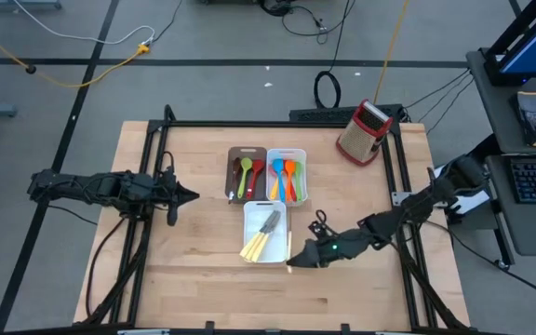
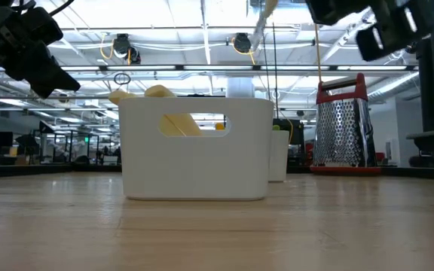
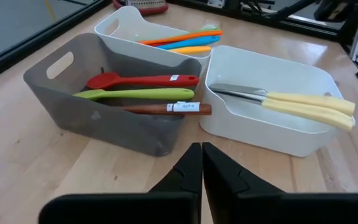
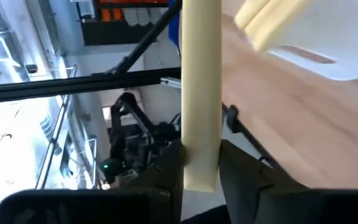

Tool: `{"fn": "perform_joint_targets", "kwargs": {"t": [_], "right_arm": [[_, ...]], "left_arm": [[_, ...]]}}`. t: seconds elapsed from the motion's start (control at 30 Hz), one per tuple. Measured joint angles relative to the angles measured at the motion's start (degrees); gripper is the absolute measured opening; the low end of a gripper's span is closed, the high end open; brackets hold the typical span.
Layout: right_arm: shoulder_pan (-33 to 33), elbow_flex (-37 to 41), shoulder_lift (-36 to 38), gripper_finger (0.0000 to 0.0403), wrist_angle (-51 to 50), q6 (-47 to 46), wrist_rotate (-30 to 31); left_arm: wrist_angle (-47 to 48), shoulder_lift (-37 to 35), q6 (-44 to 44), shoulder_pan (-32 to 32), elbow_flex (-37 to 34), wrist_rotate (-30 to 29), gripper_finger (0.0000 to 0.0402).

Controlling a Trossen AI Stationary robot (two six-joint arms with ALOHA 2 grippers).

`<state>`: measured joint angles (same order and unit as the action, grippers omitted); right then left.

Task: Pick & Place Kitchen Items
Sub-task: Put the yellow knife into the bottom white bin

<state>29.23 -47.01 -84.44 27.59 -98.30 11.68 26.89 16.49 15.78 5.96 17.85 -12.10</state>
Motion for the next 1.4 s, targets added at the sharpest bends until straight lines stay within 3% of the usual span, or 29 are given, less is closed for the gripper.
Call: {"fn": "perform_joint_targets", "kwargs": {"t": [0.17, 0.37, 0.67, 0.9, 1.13, 1.4], "right_arm": [[-1.99, -5.7, -3.79, 0.0072, 0.49, -1.74, -6.84], [-3.18, -11.49, -7.73, 0.0072, -0.05, -8.83, -14.07], [-4.98, -12.71, -12.12, 0.0074, 0.02, -22.29, -27.41], [-11.49, -12.71, -12.09, 0.0072, -0.81, -23.02, -35.49], [-16.94, -12.71, -12.1, 0.0082, -5.96, -23.99, -44.75], [-21.13, -12.69, -12.09, 0.0085, -9.55, -22.0, -46.34]], "left_arm": [[0.02, 0.0, 0.38, 0.0, 0.0, -0.02, 0.0003], [0.07, 0.0, 0.4, 0.0, 0.0, -0.02, 0.0023], [0.39, 0.0, 0.43, 0.0, 0.0, -0.02, 0.0018], [0.39, 0.0, 0.45, 0.01, 0.0, -0.04, 0.0002], [0.37, 0.0, 0.45, 0.01, 0.0, -0.04, 0.0024], [0.33, 0.0, 0.45, 0.0, 0.0, -0.08, 0.0018]]}}
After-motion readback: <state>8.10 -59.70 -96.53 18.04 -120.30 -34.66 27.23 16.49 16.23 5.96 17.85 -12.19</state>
